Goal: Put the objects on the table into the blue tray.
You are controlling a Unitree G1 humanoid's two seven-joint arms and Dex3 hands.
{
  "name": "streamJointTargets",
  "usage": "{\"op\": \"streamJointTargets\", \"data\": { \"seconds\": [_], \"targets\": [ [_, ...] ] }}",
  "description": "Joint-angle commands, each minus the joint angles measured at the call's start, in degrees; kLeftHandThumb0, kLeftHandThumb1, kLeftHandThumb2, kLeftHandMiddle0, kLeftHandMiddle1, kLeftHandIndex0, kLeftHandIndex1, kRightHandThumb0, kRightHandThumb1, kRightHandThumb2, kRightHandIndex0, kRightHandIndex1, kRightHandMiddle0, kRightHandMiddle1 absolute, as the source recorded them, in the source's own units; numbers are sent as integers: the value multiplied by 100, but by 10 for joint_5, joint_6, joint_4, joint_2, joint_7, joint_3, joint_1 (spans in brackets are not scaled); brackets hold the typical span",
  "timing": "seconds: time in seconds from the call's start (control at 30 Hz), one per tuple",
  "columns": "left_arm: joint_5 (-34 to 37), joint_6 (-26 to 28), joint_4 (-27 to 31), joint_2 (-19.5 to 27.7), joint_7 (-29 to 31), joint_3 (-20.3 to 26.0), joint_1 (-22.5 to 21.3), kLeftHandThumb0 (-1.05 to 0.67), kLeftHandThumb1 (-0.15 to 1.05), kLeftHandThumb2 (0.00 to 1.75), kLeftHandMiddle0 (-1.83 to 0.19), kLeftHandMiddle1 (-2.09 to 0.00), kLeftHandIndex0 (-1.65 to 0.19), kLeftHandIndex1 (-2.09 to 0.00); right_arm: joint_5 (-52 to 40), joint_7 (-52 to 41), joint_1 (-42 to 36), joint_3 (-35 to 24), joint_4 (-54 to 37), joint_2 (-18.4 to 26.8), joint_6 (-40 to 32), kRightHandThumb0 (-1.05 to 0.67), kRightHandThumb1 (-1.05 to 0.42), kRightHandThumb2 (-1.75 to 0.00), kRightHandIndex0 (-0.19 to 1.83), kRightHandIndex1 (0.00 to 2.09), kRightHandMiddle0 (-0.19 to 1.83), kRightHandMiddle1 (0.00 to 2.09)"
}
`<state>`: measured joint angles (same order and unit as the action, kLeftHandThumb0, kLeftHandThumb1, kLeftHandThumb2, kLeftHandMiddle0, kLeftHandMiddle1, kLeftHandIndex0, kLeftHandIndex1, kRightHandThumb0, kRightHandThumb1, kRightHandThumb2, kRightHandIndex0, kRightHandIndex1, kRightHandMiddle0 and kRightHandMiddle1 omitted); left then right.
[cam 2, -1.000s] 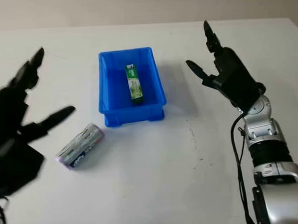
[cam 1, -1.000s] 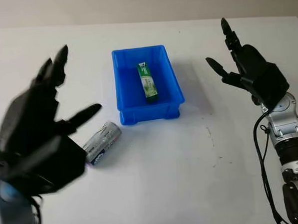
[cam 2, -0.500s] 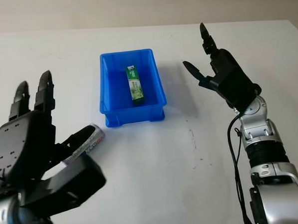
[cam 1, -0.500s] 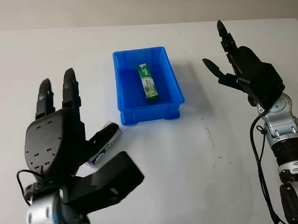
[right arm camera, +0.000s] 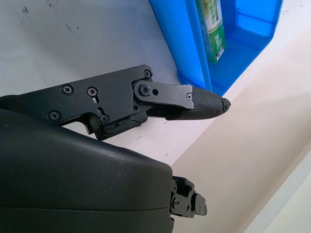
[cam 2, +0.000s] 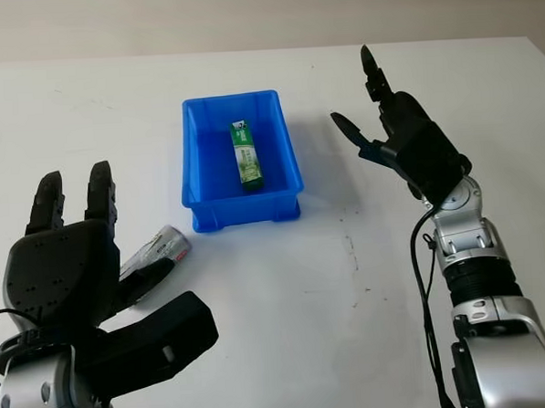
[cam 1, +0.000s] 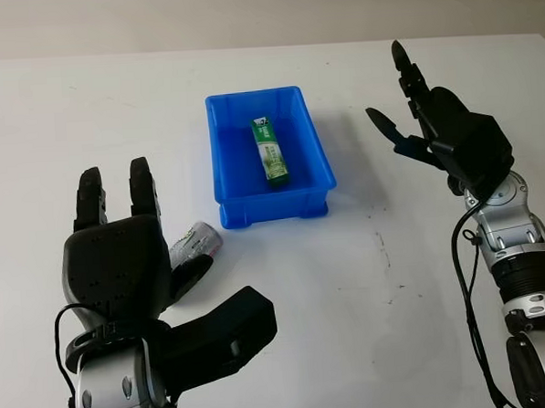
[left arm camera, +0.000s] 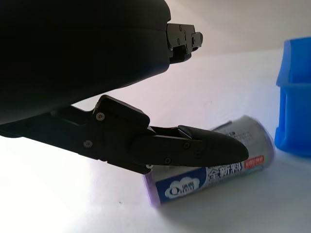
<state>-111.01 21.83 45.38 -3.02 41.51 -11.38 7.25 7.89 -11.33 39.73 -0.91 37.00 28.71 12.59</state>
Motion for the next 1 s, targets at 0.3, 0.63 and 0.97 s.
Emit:
{"op": "streamJointTargets", "data": {
  "seconds": [0.3, 0.63, 0.97],
  "targets": [
    [41, 45, -38, -80, -84, -42, 36, -89, 105, 38, 11, -5, 12, -5, -8, -11, 2, -10, -17, 8, 1, -59, -105, -50, -19, 0, -19, 0],
    [64, 113, -105, -91, -119, -65, 31, -81, 105, 30, 17, -4, 18, -3, -22, -33, 13, -19, -12, 16, 9, -60, -105, -48, -19, 0, -19, 0],
    [100, 139, -130, -67, -101, -74, 31, -74, 105, 25, 12, -7, 16, -5, -26, -45, 13, -26, -32, 17, -8, -62, -105, -47, -19, 0, -19, 0]
  ]
}}
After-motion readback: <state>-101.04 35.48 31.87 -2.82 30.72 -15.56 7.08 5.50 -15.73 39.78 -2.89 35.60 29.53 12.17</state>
